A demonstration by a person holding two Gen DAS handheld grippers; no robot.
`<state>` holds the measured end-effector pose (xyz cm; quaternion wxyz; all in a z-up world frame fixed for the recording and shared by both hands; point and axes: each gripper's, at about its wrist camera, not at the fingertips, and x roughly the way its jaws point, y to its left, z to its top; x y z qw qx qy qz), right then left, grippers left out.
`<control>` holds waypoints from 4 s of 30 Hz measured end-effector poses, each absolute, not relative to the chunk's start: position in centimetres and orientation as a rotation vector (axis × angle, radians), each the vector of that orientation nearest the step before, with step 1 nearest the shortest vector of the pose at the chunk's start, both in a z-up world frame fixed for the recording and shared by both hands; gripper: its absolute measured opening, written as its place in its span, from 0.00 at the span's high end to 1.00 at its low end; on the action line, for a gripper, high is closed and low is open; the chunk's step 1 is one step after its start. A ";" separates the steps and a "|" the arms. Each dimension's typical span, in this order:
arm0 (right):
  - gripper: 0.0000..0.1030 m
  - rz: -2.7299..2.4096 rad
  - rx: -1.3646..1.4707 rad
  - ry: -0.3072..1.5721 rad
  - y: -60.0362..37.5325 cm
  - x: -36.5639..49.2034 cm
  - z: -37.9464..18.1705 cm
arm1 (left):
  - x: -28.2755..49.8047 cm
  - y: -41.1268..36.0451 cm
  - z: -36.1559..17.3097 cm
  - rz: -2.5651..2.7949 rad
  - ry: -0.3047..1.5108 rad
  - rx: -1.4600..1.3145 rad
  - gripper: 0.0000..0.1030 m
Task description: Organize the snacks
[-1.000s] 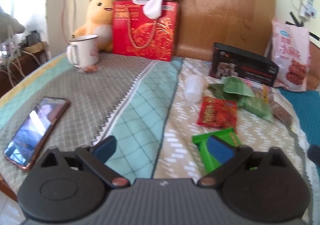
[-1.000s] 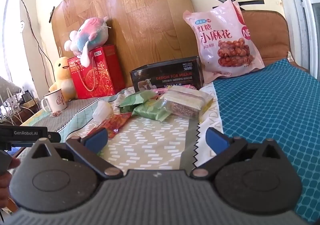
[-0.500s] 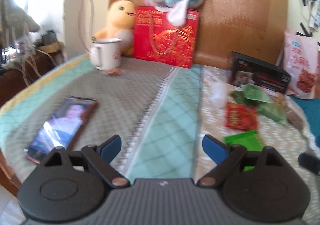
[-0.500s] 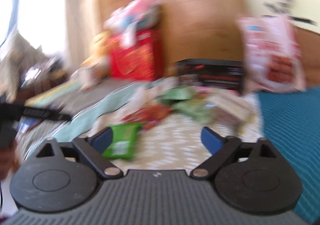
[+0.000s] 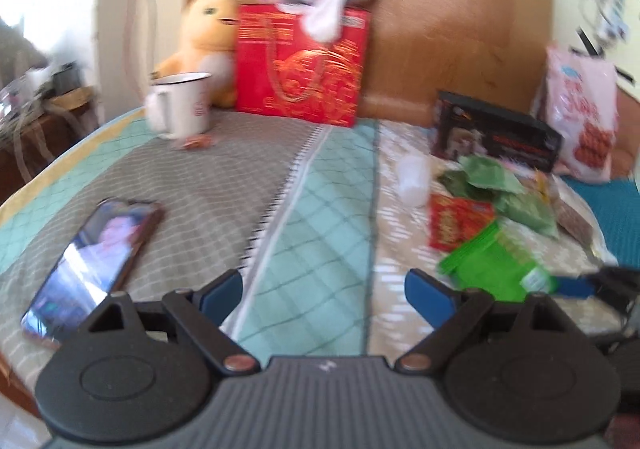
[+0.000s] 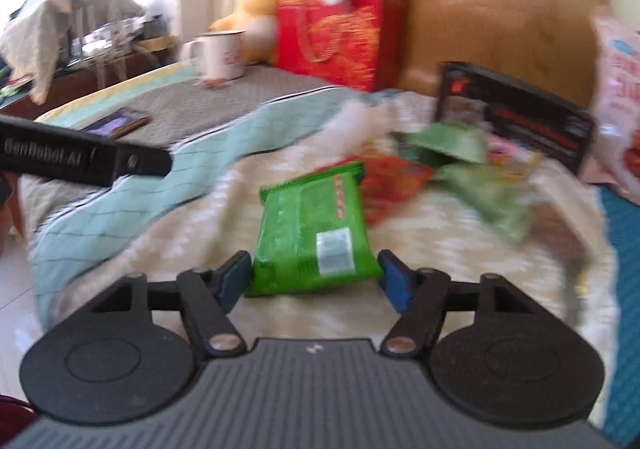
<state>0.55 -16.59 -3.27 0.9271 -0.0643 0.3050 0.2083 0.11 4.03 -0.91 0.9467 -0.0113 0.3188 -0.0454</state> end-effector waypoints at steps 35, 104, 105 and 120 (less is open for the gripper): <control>0.09 0.246 0.241 0.596 -29.9 0.5 -3.8 | 7.5 -10.5 -0.8 -0.071 0.642 0.225 0.00; 0.50 0.389 0.116 0.631 -26.1 -3.2 -3.3 | 4.9 -0.9 -1.1 -0.122 0.572 0.054 0.08; 0.50 0.393 0.118 0.634 -26.1 -3.1 -3.3 | 5.0 -1.0 -1.1 -0.131 0.579 0.054 0.10; 0.49 0.412 0.124 0.644 -26.1 -2.5 -3.6 | 6.2 -1.4 -1.4 -0.321 0.661 -0.062 0.30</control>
